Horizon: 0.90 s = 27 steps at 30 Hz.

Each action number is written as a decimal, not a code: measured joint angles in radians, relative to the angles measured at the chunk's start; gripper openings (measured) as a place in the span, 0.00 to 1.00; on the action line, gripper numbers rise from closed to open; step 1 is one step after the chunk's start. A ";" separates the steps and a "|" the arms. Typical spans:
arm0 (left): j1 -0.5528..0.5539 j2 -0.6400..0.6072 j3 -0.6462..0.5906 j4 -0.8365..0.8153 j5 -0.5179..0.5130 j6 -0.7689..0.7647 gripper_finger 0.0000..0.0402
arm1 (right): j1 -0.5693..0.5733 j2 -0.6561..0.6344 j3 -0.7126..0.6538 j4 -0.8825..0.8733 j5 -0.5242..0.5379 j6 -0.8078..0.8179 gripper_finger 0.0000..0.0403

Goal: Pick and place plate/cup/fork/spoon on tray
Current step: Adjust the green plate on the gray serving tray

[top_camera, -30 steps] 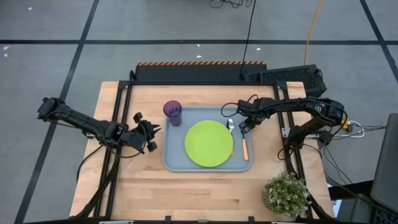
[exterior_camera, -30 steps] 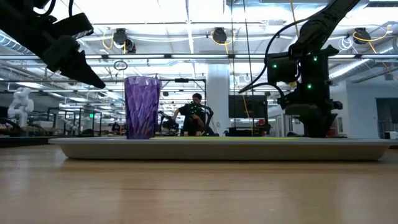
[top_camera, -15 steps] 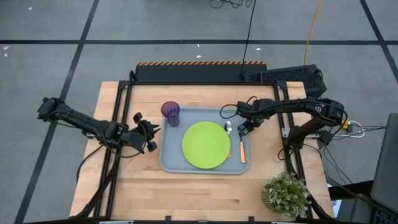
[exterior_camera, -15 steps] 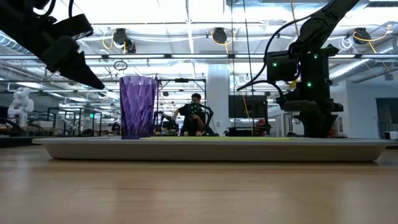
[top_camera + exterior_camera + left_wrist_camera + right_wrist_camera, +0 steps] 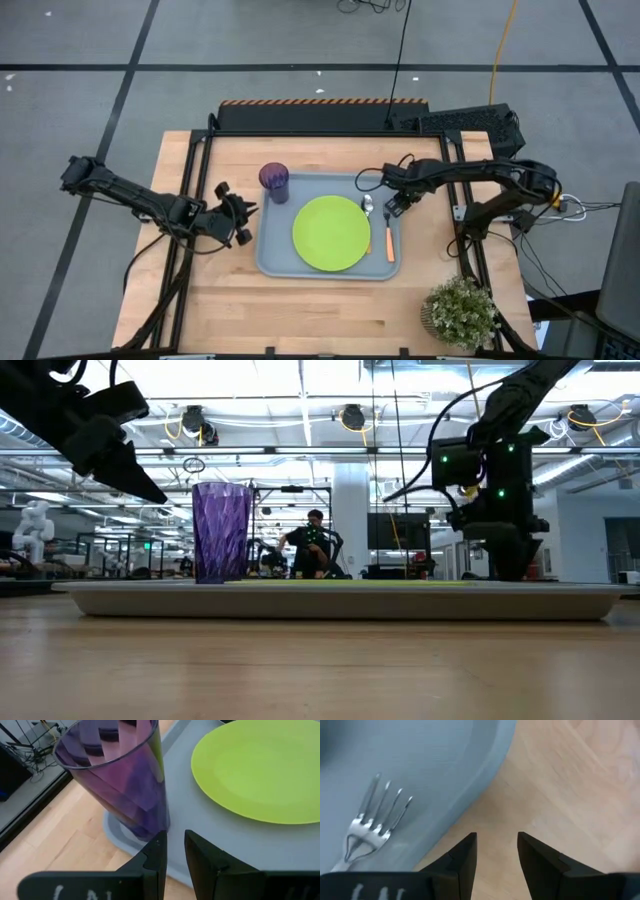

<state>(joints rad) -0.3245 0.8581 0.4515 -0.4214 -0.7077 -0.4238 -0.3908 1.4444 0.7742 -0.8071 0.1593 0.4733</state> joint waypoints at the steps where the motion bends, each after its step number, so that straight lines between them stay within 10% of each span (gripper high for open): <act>1: -0.003 0.000 0.000 0.000 0.001 0.000 0.18 | 0.000 -0.012 0.000 -0.001 0.000 -0.011 0.33; 12: -0.018 0.000 0.000 0.008 0.052 -0.006 0.18 | 0.070 -0.189 0.094 -0.004 -0.003 -0.076 0.33; 27: -0.018 0.000 0.000 0.008 0.052 -0.017 0.18 | 0.406 0.008 0.120 0.041 -0.116 -0.179 0.33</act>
<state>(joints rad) -0.3428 0.8585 0.4515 -0.4135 -0.6559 -0.4404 0.0156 1.4519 0.8940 -0.7664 0.0437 0.2943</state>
